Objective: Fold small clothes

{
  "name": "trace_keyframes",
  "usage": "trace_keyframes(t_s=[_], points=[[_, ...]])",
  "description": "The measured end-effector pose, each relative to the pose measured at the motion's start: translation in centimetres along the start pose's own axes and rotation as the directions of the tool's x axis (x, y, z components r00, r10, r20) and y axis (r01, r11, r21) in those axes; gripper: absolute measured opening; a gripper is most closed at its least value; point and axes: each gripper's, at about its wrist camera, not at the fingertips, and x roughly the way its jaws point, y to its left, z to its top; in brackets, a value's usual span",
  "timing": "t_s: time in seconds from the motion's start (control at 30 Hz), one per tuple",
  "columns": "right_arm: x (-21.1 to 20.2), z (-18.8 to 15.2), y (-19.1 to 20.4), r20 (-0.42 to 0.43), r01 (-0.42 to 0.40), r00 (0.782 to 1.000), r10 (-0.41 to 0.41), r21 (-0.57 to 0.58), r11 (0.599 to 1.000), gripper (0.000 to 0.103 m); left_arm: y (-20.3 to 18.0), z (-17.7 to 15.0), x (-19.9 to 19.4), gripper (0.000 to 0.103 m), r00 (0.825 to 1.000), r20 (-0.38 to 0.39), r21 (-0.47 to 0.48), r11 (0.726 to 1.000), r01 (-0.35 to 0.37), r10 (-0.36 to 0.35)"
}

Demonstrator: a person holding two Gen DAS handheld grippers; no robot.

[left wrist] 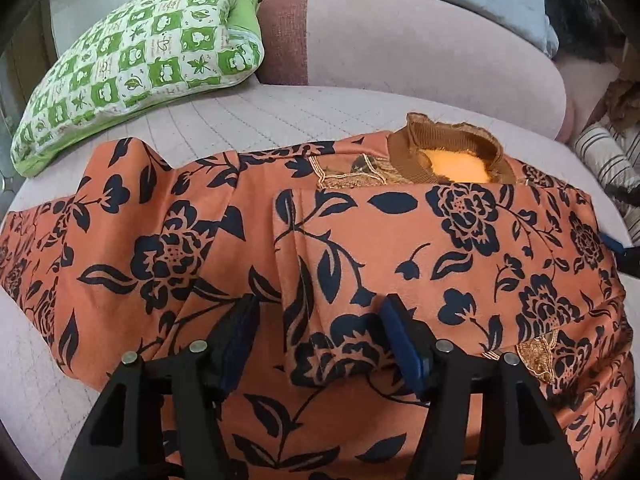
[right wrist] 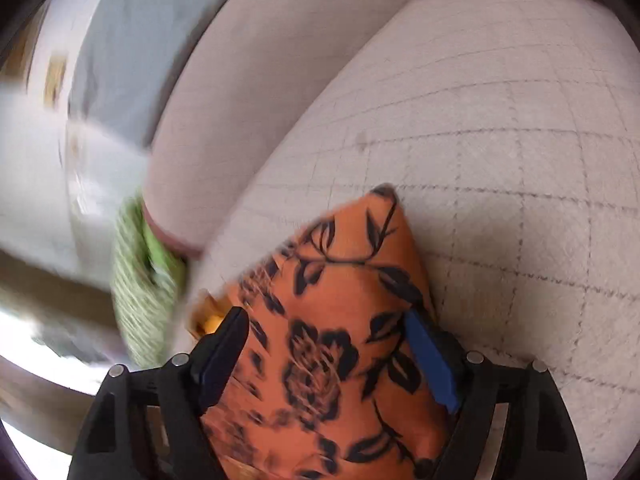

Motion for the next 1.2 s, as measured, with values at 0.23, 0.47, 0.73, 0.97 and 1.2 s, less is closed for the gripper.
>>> trace_keyframes(t_s=[0.23,0.47,0.73,0.97,1.2], points=[[2.8,0.0,2.2,-0.006,0.103,0.994,-0.105,-0.131,0.986,0.086,1.4,-0.6,-2.6,0.064,0.996,0.030,-0.047,0.996,0.082,-0.081],[-3.9,-8.1,9.2,0.003,0.044,0.999,-0.046,-0.380,0.924,0.087,14.3,-2.5,-10.3,0.070,0.969,0.236,-0.354,0.922,0.157,-0.074],[-4.9,-19.1,7.2,-0.106,0.069,0.985,-0.134,-0.472,0.879,0.087,34.0,-7.0,-7.1,0.071,0.966,0.255,-0.800,0.554,0.230,-0.032],[-5.0,-20.3,5.9,-0.099,0.098,0.984,-0.151,-0.415,0.904,0.087,38.5,-6.1,-4.1,0.070,0.960,0.274,-0.849,0.456,0.266,-0.050],[-4.7,-20.3,5.2,-0.087,0.120,0.982,-0.169,-0.407,0.906,0.087,39.3,-4.8,-3.2,0.036,0.977,0.214,-0.875,0.442,0.198,-0.015]])
